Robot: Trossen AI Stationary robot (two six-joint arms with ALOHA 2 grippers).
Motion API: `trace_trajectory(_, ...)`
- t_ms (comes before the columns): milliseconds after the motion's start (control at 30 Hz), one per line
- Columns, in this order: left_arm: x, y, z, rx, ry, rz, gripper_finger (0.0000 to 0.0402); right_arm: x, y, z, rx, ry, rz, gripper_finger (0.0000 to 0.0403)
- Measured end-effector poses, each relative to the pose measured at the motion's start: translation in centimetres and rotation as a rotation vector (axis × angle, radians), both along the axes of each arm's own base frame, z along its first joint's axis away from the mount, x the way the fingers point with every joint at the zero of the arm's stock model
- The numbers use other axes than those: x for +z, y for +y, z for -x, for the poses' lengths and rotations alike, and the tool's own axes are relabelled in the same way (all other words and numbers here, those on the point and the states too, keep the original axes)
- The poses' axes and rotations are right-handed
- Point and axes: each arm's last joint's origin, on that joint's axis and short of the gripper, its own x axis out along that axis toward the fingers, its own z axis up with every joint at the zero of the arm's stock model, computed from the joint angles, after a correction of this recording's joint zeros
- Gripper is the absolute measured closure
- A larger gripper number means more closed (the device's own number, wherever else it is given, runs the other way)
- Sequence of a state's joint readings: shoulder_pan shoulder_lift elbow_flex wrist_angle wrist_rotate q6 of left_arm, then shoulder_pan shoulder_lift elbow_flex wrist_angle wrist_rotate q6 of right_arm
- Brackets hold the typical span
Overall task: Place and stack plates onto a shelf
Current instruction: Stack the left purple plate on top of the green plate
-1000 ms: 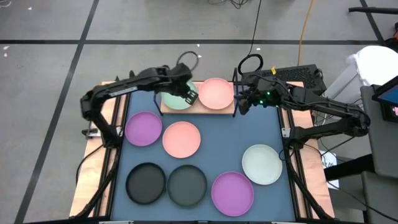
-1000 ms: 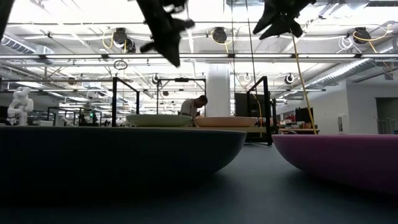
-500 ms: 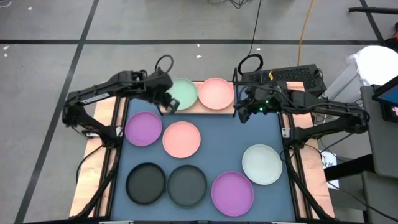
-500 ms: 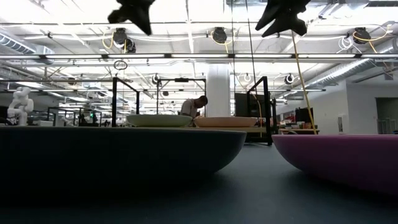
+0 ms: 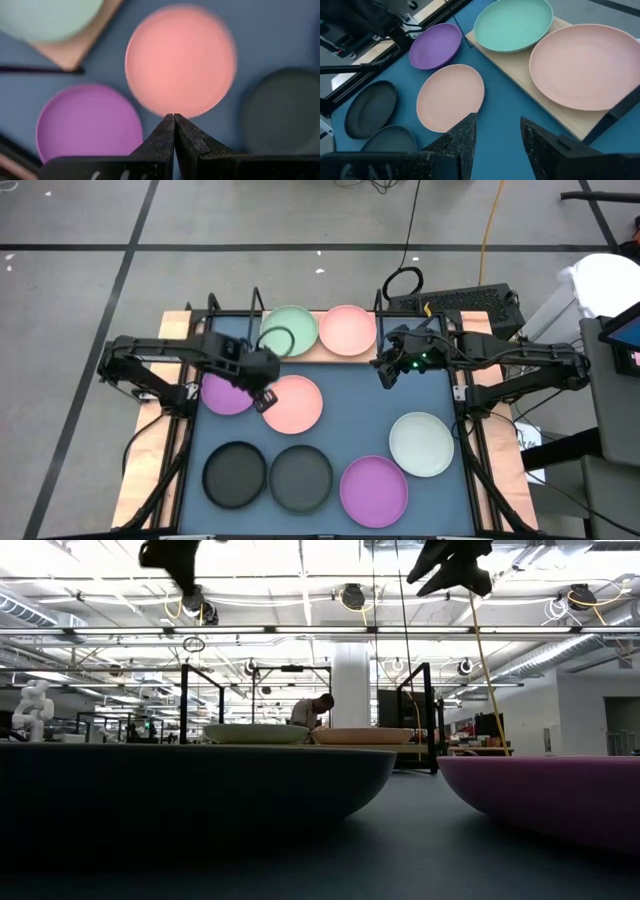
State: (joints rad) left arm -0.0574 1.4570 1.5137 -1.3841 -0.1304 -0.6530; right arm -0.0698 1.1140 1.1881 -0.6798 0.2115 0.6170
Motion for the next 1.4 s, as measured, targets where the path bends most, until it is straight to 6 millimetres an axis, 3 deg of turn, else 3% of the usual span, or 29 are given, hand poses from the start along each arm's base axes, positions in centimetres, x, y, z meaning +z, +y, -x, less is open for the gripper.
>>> trace_trajectory(300, -7.2, -1.1, 2.0, 0.128, 0.11, 0.142, 0.0387, 0.0, 0.3, -0.2, 0.01, -0.011, -0.005, 0.0266)
trace_trajectory(567, -12.6, -1.1, 4.2, 0.232, 0.272, 0.171, 0.0315, -0.5, 0.3, -1.0, 0.039, 0.005, -0.019, 0.0266)
trace_trajectory(900, -15.9, -1.3, 5.1, 0.272, 0.265, 0.103, 0.0216, -1.0, 0.4, -1.8, 0.082, 0.014, -0.052, 0.0266)
trace_trajectory(1200, -18.4, -1.1, 6.3, 0.194, 0.282, 0.047, 0.0208, -0.7, 0.4, -1.9, 0.083, -0.02, -0.045, 0.0266)
trace_trajectory(1400, -18.8, -1.3, 6.7, 0.127, 0.304, 0.017, 0.0208, -0.7, 0.4, -1.9, 0.078, -0.021, -0.051, 0.0266)
